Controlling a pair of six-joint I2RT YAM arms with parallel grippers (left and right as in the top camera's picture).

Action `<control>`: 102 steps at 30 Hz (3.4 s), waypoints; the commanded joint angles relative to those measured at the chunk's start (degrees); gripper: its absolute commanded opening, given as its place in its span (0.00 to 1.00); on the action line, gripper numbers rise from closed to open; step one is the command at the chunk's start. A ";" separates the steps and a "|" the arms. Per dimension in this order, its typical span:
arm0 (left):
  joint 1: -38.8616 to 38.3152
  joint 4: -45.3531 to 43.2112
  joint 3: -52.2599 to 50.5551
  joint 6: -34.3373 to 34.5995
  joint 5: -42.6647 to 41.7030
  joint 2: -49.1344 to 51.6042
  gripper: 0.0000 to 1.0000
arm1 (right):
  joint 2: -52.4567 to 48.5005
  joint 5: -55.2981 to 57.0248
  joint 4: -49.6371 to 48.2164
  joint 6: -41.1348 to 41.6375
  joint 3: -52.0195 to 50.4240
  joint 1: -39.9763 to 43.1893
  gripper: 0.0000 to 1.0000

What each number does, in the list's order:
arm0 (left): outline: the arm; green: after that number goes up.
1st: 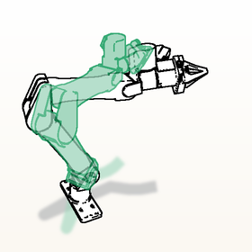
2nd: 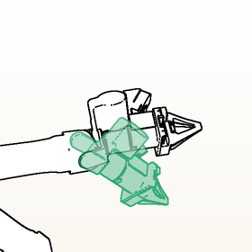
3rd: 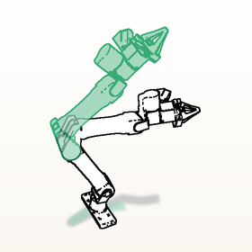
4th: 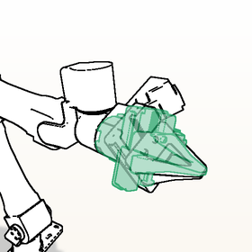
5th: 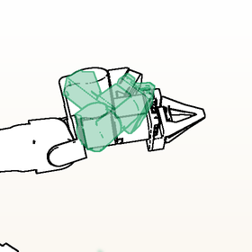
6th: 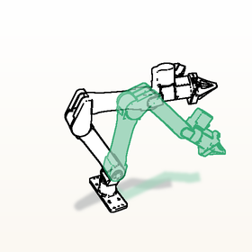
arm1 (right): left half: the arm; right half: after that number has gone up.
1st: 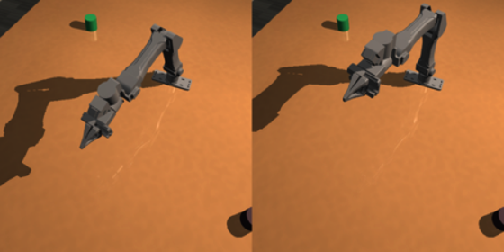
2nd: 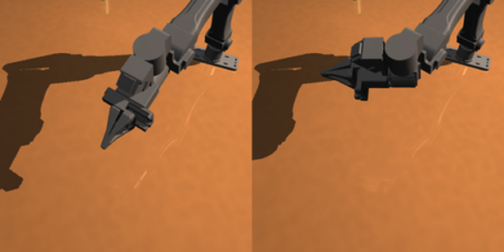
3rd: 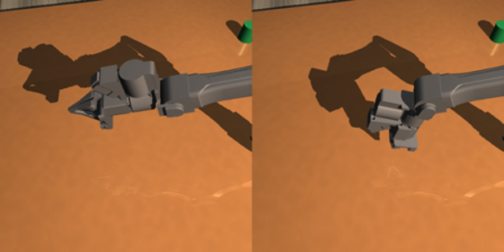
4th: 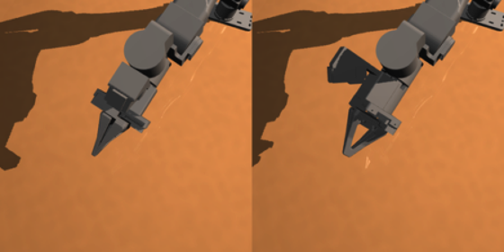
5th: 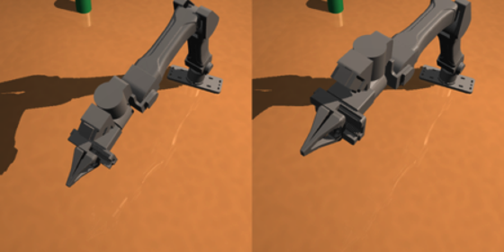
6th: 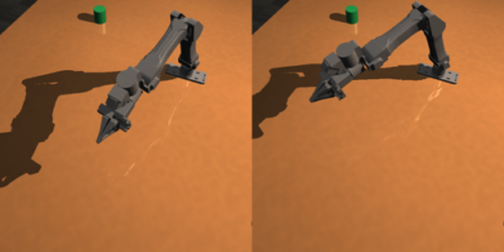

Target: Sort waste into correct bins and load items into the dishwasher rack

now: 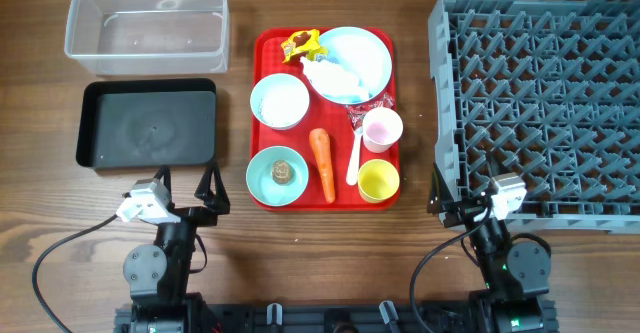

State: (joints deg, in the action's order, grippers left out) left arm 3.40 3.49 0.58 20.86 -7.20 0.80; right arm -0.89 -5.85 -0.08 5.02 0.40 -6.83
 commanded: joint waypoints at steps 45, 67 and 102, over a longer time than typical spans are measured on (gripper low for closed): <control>0.31 -2.38 13.22 -7.48 -3.98 9.53 1.00 | -7.17 -10.25 -1.40 -6.54 17.92 -0.33 1.00; -3.39 47.21 87.89 -20.96 -9.92 78.99 1.00 | -50.03 -17.40 39.47 -6.62 66.47 -0.33 1.00; -25.09 31.89 109.42 -24.87 10.08 125.98 0.99 | -73.59 -17.55 67.69 -7.93 86.55 -0.33 0.99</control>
State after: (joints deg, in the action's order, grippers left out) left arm -20.60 36.84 108.99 -2.96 -3.75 123.28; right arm -74.04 -22.52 67.33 -2.26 86.76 -6.94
